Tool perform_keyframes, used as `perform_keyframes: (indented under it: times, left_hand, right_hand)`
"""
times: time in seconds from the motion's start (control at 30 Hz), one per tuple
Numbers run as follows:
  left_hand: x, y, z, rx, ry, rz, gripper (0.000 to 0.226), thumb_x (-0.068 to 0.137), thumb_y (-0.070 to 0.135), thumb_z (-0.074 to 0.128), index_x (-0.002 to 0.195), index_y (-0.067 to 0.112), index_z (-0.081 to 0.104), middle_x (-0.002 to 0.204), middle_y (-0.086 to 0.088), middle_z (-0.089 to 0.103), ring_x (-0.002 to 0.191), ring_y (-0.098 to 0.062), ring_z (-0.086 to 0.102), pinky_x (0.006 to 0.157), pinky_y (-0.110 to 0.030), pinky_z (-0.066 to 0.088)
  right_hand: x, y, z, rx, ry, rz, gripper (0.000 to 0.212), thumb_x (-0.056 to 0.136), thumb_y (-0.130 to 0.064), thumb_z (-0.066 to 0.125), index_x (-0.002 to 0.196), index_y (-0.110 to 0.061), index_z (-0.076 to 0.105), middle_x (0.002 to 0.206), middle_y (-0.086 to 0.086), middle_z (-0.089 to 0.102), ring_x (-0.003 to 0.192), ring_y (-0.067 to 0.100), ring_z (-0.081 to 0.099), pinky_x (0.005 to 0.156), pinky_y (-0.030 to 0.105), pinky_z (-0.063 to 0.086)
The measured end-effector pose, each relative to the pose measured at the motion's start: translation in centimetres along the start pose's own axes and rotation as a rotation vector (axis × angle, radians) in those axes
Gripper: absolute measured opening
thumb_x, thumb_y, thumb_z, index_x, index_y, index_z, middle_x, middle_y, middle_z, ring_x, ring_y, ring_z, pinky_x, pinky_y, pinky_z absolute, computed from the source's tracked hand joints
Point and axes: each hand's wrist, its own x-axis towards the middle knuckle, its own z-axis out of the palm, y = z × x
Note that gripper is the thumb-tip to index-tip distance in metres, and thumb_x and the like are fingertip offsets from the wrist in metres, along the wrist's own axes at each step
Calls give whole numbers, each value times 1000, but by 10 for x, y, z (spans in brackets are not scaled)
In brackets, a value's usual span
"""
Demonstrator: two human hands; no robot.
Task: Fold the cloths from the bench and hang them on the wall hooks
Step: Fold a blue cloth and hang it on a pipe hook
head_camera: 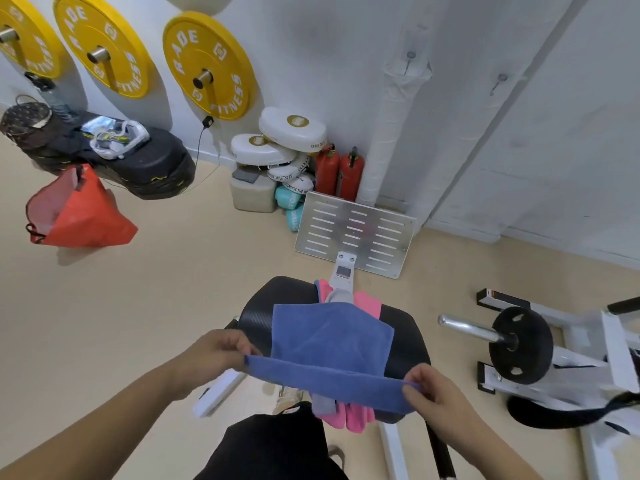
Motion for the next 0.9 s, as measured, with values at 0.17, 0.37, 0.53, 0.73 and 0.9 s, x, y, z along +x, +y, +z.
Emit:
perform_keyframes:
  times: [0.17,0.37,0.53,0.73,0.9]
  left_hand:
    - [76,22,-5,-184,144,-53,3,81,7,60,81,7,63,78,-7,63,78,-23,54,70,-36,47]
    - [145,25,6,141,264,-96,16,89,9,53,97,19,63,93,-1,71,87,-20,64,80,-42,57]
    - [173,20,7,385,224,-128,16,92,15,52,92,27,63,86,7,70,84,-17,63,70,-27,48]
    - [186,16,1,464,92,-156,16,81,18,58,88,31,64,93,12,66,85,-11,63,77,-28,52]
    - [183,14,0,530,-11,-123,36,78,23,66,112,35,59,106,12,58,91,-10,60,85,-23,47]
  right_hand:
    - [67,-14,2,209,194,76,11,101,-15,57,95,-6,56,84,15,58,73,17,51,68,33,44]
    - [135,-8,7,167,255,204,8,98,-13,57,90,-12,57,82,11,66,75,24,61,68,34,48]
    - [164,6,10,85,204,281,8,97,-12,57,89,-14,56,79,4,62,70,16,55,64,29,44]
    - [176,15,11,72,118,353,9,92,-9,62,88,-17,61,86,5,67,80,23,63,70,32,50]
    - [177,10,9,13,40,311,12,90,-10,65,97,-19,65,94,-3,70,90,17,66,75,24,48]
